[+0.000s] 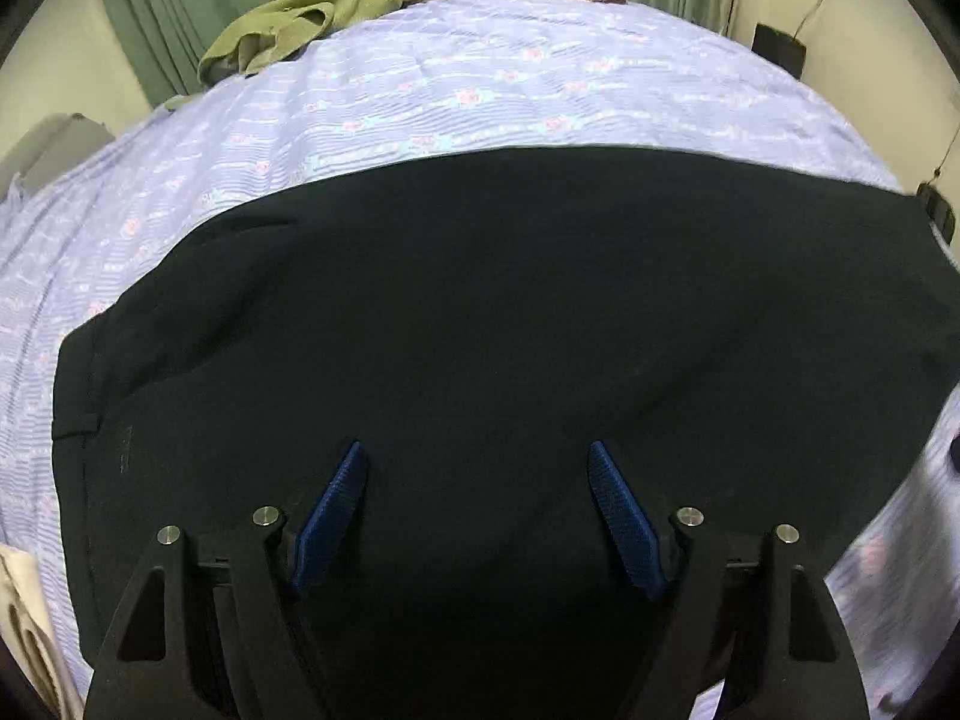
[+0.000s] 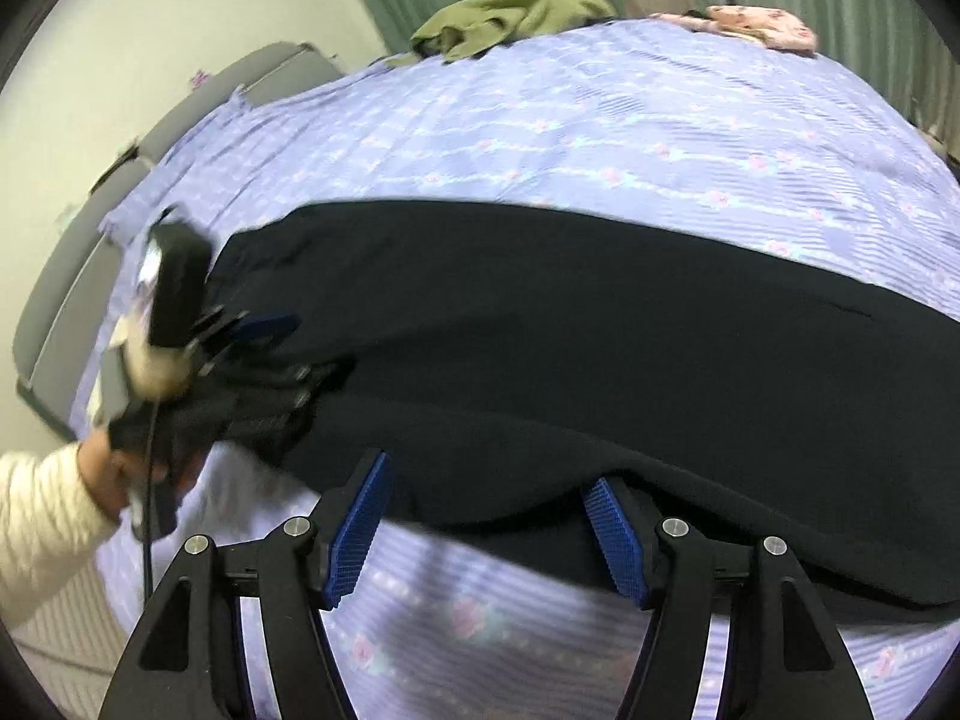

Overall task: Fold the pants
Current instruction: 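Grasp the folded edge with the left gripper while the right gripper holds the trousers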

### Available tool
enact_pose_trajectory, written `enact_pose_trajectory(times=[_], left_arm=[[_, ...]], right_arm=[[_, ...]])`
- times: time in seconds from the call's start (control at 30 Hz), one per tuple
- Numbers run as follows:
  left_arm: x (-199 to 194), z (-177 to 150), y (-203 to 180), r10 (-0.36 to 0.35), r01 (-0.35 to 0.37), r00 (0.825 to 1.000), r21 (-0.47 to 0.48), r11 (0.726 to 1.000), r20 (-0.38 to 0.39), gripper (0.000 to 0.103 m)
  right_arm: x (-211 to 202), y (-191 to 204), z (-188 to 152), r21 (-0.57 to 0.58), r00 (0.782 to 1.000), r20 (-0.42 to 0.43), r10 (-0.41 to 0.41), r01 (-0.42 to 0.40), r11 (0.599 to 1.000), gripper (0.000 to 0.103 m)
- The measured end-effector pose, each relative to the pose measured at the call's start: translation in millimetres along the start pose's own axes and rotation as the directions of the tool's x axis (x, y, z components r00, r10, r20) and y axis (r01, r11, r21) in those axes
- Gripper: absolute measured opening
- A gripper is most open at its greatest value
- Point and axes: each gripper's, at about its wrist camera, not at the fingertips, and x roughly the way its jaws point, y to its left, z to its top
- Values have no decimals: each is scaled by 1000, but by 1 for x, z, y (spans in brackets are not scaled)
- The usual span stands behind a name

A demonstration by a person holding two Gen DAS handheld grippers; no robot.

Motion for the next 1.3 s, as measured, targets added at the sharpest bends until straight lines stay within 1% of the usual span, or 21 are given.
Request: enact_pose_trajectory(times=[0.03, 0.1, 0.13, 0.17, 0.2, 0.27, 0.3, 0.33, 0.4, 0.43, 0.47, 0.5, 0.6, 0.63, 0.77, 0.9, 1.0, 1.1, 1.17, 1.23, 1.3], left_arm=[[-12, -2, -1, -19, 19, 1000, 5, 1000, 20, 67], [-38, -8, -5, -73, 70, 996, 50, 996, 59, 68], [-53, -14, -8, -90, 83, 992, 82, 993, 83, 69], [-67, -20, -13, -100, 87, 989, 118, 989, 112, 73], [-81, -30, -21, -117, 93, 983, 170, 981, 139, 75], [-93, -43, -38, -147, 104, 979, 275, 956, 142, 75], [-94, -49, -50, -144, 88, 979, 340, 936, 143, 75], [-92, -53, -58, -124, 57, 980, 379, 923, 154, 75], [-81, -56, -67, -101, 31, 984, 422, 906, 145, 68], [-72, -54, -67, -98, 37, 987, 422, 906, 124, 50], [-64, -51, -65, -94, 46, 990, 405, 913, 101, 39], [-57, -46, -58, -106, 67, 991, 378, 923, 83, 37], [-45, -30, -32, -204, 188, 978, 236, 953, 44, 37], [-41, -26, -25, -230, 219, 973, 202, 955, 33, 37], [-31, -16, -14, -305, 303, 952, 165, 939, -14, 37], [-28, -6, 0, -369, 372, 928, 149, 916, -48, 41], [-24, -1, 7, -393, 400, 917, 167, 901, -71, 45], [-21, 5, 6, -384, 392, 920, 210, 896, -80, 45], [-20, 7, 9, -393, 403, 915, 207, 892, -87, 46], [-17, 11, 14, -411, 420, 907, 178, 890, -88, 46], [-16, 15, 17, -415, 423, 906, 163, 891, -82, 47]], right_arm=[[1, 4, 0, -6, 1000, -7, 16, -16, 1000, 66], [0, 12, 3, -17, 1000, 10, 21, -21, 1000, 66], [1, 13, 6, -12, 1000, 20, 23, -23, 1000, 66], [0, 10, 7, 2, 999, 24, 27, -27, 1000, 66], [1, 5, 12, 48, 998, 33, 45, -47, 998, 66], [3, -6, 17, 131, 996, 47, 75, -81, 988, 66], [4, -9, 20, 153, 995, 54, 79, -86, 984, 66], [5, -13, 24, 178, 995, 64, 78, -88, 980, 66], [11, -12, 32, 209, 995, 65, 78, -90, 974, 66], [14, -13, 35, 222, 995, 64, 76, -89, 971, 66], [16, -12, 37, 227, 996, 61, 71, -83, 970, 66], [17, -11, 38, 223, 996, 57, 64, -75, 972, 66], [13, -2, 39, 171, 997, 62, 35, -45, 984, 66], [12, 0, 38, 149, 998, 64, 27, -37, 988, 66], [7, 9, 34, 64, 998, 56, 34, -37, 997, 66], [14, 31, 27, -39, 994, 12, 105, -105, 994, 66], [25, 47, 20, -102, 988, -48, 149, -153, 983, 66], [39, 62, 13, -115, 979, -95, 183, -193, 974, 66], [45, 69, 7, -128, 980, -98, 173, -185, 974, 64], [50, 71, 4, -123, 979, -92, 181, -192, 974, 62], [58, 72, 7, -108, 978, -87, 187, -196, 975, 61]])
